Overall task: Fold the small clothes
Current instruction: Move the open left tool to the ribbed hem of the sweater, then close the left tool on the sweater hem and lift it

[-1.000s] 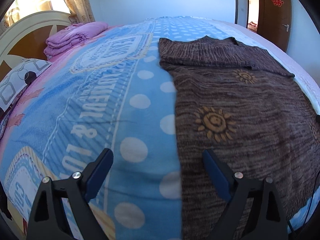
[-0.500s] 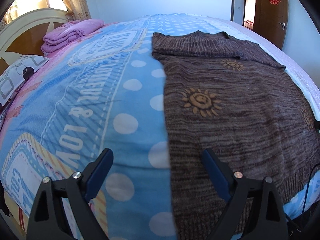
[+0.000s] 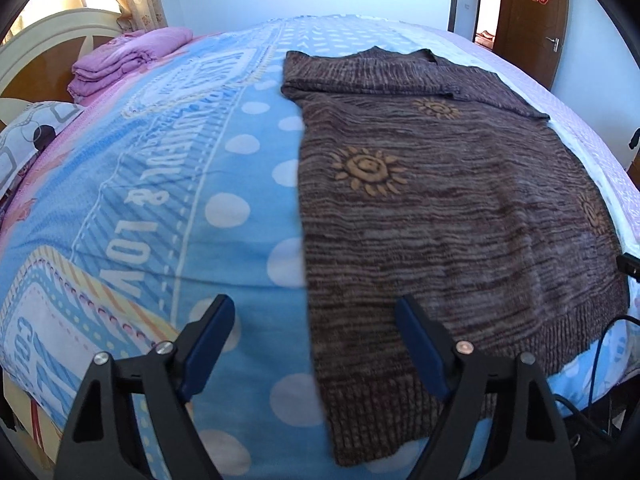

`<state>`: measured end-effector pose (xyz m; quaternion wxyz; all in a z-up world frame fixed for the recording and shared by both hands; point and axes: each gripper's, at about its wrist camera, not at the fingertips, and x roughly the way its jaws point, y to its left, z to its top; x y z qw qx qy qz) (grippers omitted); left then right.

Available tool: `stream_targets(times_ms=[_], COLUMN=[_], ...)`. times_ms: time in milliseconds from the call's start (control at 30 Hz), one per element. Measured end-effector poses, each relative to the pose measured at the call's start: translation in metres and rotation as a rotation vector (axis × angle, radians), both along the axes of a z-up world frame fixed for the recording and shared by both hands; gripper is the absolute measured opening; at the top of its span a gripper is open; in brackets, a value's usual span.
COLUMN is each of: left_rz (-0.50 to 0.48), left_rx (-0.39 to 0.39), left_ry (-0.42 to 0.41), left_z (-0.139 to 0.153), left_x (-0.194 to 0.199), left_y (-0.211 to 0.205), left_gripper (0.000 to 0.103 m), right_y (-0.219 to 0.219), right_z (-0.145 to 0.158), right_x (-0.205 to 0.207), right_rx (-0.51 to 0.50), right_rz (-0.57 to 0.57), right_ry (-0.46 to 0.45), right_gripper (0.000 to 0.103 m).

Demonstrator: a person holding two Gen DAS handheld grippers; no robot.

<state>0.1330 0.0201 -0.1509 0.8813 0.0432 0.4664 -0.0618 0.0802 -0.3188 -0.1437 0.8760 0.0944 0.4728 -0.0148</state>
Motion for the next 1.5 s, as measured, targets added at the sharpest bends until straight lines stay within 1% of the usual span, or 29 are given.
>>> stream_targets(times_ms=[200,333,400,533,667,767,833,867,900,933,967,1000,1033,1067,1100,1233,1333,1500], left_rz=[-0.01,-0.026,-0.028,-0.037,-0.04,-0.045,-0.051,-0.057,-0.066,-0.088,-0.108,-0.126,-0.135,-0.14,-0.141,-0.136,-0.155,-0.153], left_rx=[-0.037,-0.076,-0.093,-0.124,-0.093,-0.086,-0.082,-0.079,-0.076,-0.067,-0.069,-0.074,-0.066,-0.066,-0.071,-0.144,-0.167,-0.175], left_ry=[0.041,0.067,0.074,0.091,0.077,0.072,0.07,0.068,0.064,0.058,0.058,0.06,0.052,0.049,0.048,0.012,-0.029,-0.012], left_z=[-0.001,-0.001,-0.001,-0.004,-0.007,-0.007,-0.007,-0.006,-0.006,-0.005,-0.004,-0.003,-0.001,0.0,0.001,0.023,0.037,0.033], left_x=[-0.012,-0.024,-0.027,-0.035,-0.036,-0.036,-0.036,-0.036,-0.036,-0.037,-0.037,-0.038,-0.039,-0.039,-0.039,-0.042,-0.052,-0.053], left_y=[0.002,0.003,0.004,0.003,-0.004,-0.005,-0.006,-0.007,-0.009,-0.011,-0.014,-0.015,-0.016,-0.015,-0.013,0.004,0.008,0.007], left_gripper=[0.077,0.075,0.072,0.072,0.07,0.065,0.059,0.053,0.04,0.032,0.013,0.01,0.01,0.01,0.01,0.009,0.009,0.009], right_y=[0.002,0.004,0.003,0.005,0.009,0.014,0.018,0.02,0.021,0.02,0.019,0.018,0.016,0.014,0.012,0.002,-0.002,-0.01], right_z=[-0.002,-0.005,-0.005,-0.005,-0.005,-0.003,-0.003,-0.004,-0.005,-0.005,-0.005,-0.004,-0.003,-0.002,-0.002,0.007,0.01,0.004], right_x=[-0.017,-0.028,-0.032,-0.036,-0.038,-0.038,-0.037,-0.037,-0.037,-0.037,-0.037,-0.037,-0.037,-0.038,-0.038,-0.051,-0.063,-0.069], right_rx=[0.016,0.025,0.032,0.03,0.005,0.009,0.004,0.001,-0.001,0.004,0.008,0.012,0.031,0.059,0.073,0.14,0.15,0.227], right_rz=[0.004,0.014,0.015,0.016,0.017,0.026,0.04,0.045,0.045,0.044,0.041,0.037,0.039,0.039,0.038,0.049,0.053,0.038], right_ry=[0.006,0.012,0.012,0.011,0.002,-0.012,-0.017,-0.02,-0.02,-0.022,-0.022,-0.023,-0.024,-0.02,-0.018,-0.029,-0.037,-0.03], right_gripper=[0.06,0.06,0.06,0.06,0.06,0.059,0.056,0.056,0.054,0.048,0.042,0.023,0.013,0.012,0.005,0.005,0.005,0.004])
